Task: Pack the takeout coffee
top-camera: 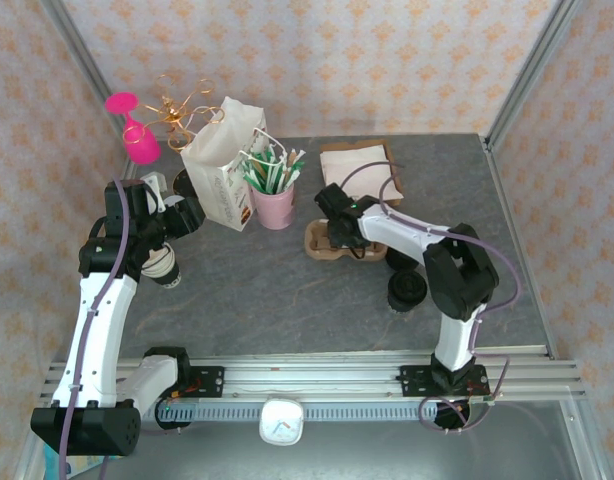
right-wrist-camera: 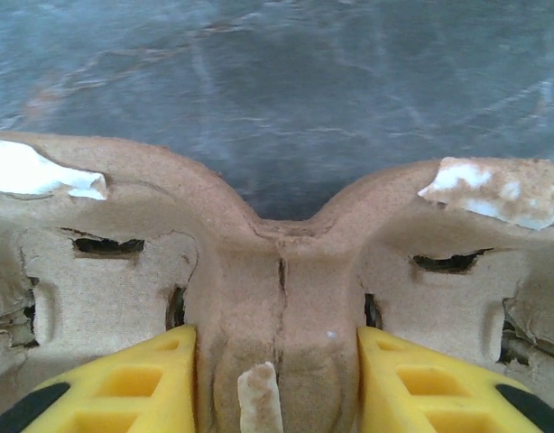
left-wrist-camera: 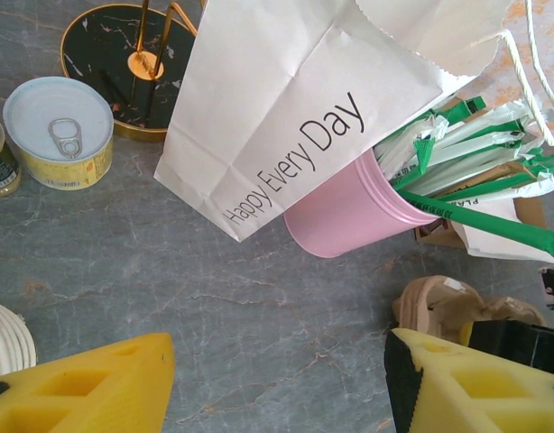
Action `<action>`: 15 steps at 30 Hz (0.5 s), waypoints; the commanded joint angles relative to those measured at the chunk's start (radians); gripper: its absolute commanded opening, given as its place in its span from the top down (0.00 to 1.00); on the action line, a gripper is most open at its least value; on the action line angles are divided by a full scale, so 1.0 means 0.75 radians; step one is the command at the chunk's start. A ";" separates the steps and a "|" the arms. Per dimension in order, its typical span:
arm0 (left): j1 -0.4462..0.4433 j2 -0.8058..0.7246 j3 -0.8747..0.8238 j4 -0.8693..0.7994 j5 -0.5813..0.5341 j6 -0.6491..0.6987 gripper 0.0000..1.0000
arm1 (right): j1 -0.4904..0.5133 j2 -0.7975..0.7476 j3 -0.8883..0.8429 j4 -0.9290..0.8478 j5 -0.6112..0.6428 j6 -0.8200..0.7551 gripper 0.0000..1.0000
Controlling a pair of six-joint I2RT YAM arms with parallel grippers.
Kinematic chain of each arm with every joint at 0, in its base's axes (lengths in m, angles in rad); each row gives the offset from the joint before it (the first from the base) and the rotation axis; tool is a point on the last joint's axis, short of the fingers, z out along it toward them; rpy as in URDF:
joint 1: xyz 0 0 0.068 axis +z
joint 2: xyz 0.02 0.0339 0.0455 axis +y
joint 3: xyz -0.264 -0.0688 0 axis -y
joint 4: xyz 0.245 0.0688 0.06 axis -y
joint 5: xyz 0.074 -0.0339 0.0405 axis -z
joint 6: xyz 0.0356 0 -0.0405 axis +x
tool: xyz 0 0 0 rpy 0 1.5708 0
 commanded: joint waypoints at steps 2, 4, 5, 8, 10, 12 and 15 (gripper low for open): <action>0.004 -0.004 0.002 0.030 0.035 -0.021 0.35 | -0.064 -0.047 -0.051 -0.079 0.083 -0.008 0.56; 0.004 -0.002 0.001 0.032 0.033 -0.023 0.35 | -0.064 -0.038 -0.038 -0.090 0.078 -0.016 0.50; 0.005 -0.001 0.000 0.033 0.035 -0.024 0.35 | -0.064 -0.029 -0.026 -0.098 0.077 -0.019 0.47; 0.004 -0.002 -0.001 0.037 0.037 -0.026 0.35 | -0.064 -0.013 -0.006 -0.112 0.094 -0.024 0.47; 0.005 -0.002 0.000 0.034 0.035 -0.023 0.35 | -0.063 -0.009 0.003 -0.119 0.105 -0.030 0.47; 0.004 -0.002 0.003 0.029 0.032 -0.020 0.35 | -0.064 -0.011 0.012 -0.125 0.107 -0.032 0.48; 0.004 0.000 0.003 0.031 0.031 -0.021 0.35 | -0.064 -0.014 0.028 -0.137 0.100 -0.031 0.51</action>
